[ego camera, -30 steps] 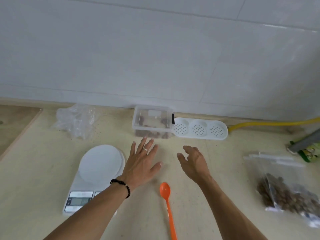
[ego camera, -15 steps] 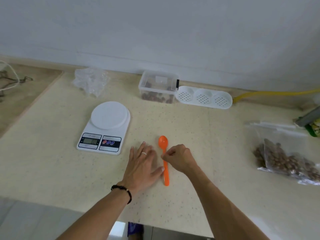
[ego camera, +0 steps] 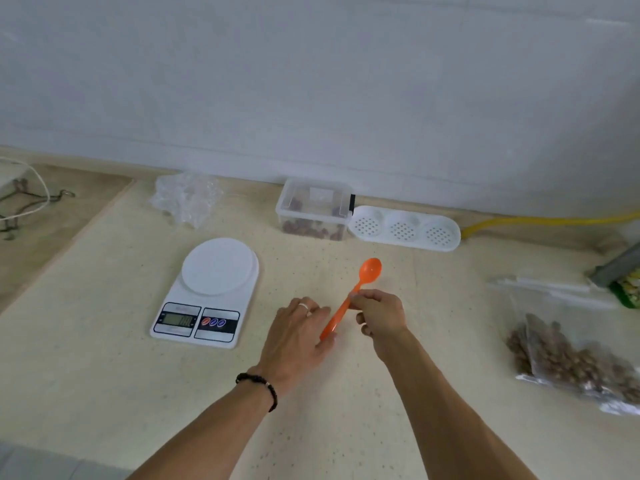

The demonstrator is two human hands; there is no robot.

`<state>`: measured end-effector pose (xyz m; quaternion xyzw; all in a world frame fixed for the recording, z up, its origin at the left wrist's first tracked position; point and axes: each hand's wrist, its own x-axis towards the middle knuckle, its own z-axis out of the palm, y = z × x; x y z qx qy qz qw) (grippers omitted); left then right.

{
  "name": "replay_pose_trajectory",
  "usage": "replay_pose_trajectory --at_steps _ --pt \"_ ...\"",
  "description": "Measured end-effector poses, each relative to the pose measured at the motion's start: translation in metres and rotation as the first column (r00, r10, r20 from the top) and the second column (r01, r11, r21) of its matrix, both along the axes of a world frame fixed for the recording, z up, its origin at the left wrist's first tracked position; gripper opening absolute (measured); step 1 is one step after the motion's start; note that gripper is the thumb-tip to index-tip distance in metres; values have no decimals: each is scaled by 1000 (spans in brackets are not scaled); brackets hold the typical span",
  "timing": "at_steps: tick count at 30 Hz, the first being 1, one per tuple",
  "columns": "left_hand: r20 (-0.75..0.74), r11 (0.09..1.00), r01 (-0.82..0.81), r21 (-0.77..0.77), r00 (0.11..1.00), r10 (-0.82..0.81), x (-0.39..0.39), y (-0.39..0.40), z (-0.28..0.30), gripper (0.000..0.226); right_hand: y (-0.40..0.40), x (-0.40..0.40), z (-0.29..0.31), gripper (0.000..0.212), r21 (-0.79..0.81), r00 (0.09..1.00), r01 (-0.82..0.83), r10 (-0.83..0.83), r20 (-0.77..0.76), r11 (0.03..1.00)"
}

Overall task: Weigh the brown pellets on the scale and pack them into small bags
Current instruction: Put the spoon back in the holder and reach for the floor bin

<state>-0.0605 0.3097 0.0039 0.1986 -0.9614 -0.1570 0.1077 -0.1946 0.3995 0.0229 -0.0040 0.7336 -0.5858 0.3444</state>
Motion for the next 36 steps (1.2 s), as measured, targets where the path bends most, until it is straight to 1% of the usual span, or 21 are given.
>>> replay_pose_trajectory --at_steps 2,5,8,11,17,19,23,27,34,36 --pt "-18 1000 21 17 1000 -21 -21 -6 11 22 -1 -16 10 8 -48 997 79 -78 29 996" --pt "-75 998 60 33 996 -57 -62 -20 22 20 -4 -46 22 8 -83 985 170 -167 47 982" --pt "-100 990 124 69 988 -117 -109 -37 29 18 -7 -82 25 10 -57 964 264 -262 38 963" --pt "-116 975 215 64 972 -206 -158 -54 32 18 -11 -119 24 10 -25 931 364 -362 44 931" --pt "-63 933 360 9 931 -359 -244 -80 34 15 -22 -181 16 12 15 865 493 -492 96 870" --pt "-29 919 395 0 918 -394 -264 -87 32 16 -28 -196 12 12 35 848 516 -516 118 856" --pt "51 914 405 -11 913 -404 -289 -97 25 18 -40 -218 4 11 107 825 531 -542 161 840" --pt "115 916 399 -35 913 -392 -306 -101 19 19 -49 -232 -1 15 167 804 537 -561 195 827" --pt "237 916 392 -89 901 -363 -324 -101 7 19 -57 -249 -11 7 271 773 525 -585 246 807" --pt "266 914 391 -107 897 -352 -325 -101 3 18 -58 -249 -15 7 285 776 516 -582 245 808"
